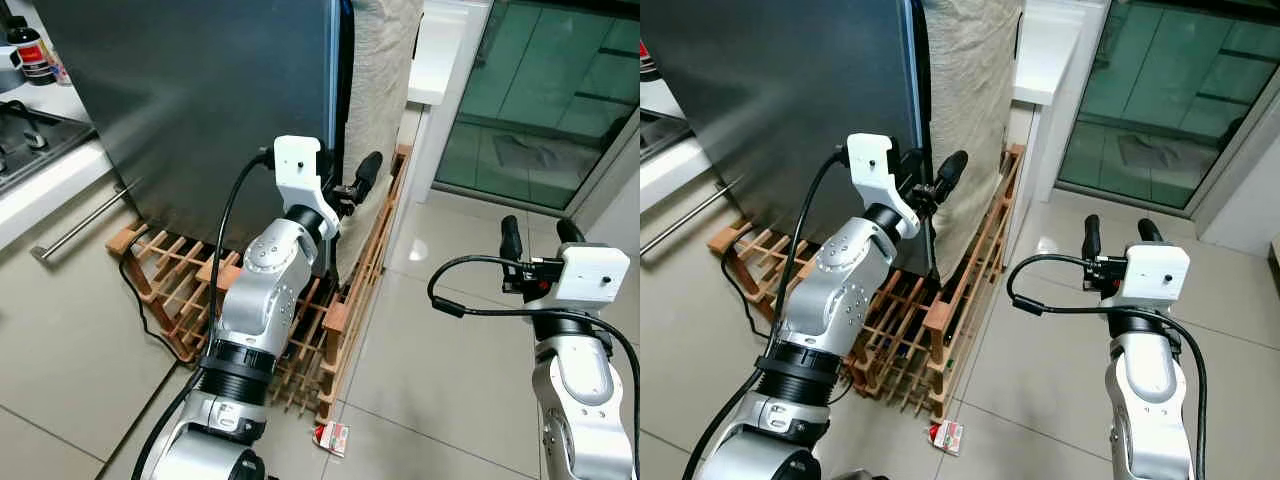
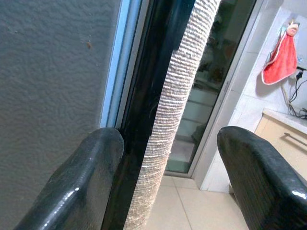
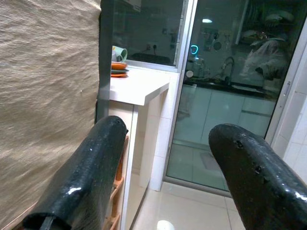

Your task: Restocking fridge

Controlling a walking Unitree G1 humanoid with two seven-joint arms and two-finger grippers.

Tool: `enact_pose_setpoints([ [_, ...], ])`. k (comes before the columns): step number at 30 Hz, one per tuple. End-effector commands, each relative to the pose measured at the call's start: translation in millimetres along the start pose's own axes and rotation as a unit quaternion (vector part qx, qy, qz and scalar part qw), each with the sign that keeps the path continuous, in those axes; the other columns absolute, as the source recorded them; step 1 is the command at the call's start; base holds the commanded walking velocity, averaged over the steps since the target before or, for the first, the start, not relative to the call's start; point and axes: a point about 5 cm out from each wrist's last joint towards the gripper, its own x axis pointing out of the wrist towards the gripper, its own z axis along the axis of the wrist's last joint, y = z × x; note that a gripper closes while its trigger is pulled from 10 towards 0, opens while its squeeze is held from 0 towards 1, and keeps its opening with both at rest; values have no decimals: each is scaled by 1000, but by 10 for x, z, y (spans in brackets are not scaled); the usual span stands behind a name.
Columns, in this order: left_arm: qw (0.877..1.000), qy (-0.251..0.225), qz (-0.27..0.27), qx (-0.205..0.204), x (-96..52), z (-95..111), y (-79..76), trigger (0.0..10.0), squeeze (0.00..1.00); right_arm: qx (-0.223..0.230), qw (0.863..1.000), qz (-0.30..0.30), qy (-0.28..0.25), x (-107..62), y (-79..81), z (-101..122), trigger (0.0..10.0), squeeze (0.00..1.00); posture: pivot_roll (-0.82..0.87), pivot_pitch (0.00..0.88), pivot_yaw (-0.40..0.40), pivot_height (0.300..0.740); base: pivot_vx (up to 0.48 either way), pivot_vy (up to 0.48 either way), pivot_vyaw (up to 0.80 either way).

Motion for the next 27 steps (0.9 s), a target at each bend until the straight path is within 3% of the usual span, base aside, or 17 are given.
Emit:
enact_pose_setpoints([
  [1, 999, 4, -51, -10, 150, 43, -238, 10000, 0, -4, 1000, 3, -4, 35, 8, 6, 10000, 0, -218, 0, 41, 740, 0, 0, 0],
  [3, 997, 8, -75, -4, 165, 32, -292, 10000, 0, -2, 1000, 8, -1, 42, 16, -4, 10000, 0, -218, 0, 41, 740, 0, 0, 0],
  [6, 988, 0, -145, -45, 152, 64, -432, 10000, 0, 20, 999, 24, 33, 25, 33, -112, 10000, 0, -218, 0, 41, 740, 0, 0, 0],
  [9, 986, 0, -162, -35, 169, 70, -469, 10000, 0, 37, 997, 32, 64, -12, 27, -218, 10000, 0, -218, 0, 43, 740, 0, 0, 0],
  [17, 975, -11, -211, -73, 200, 132, -573, 10000, 0, 37, 997, 28, 63, -6, 33, -222, 10000, 0, -221, 0, 48, 740, 0, 0, 0],
  [22, 948, -27, -296, -117, 137, 225, -776, 10000, 0, 39, 997, 36, 62, 11, 50, -218, 10000, 0, -225, 0, 52, 740, 0, 0, 0],
  [27, 934, -32, -328, -134, 101, 266, -868, 10000, 0, 38, 997, 39, 62, 18, 52, -219, 10000, 0, -224, 0, 52, 740, 0, 0, 0],
])
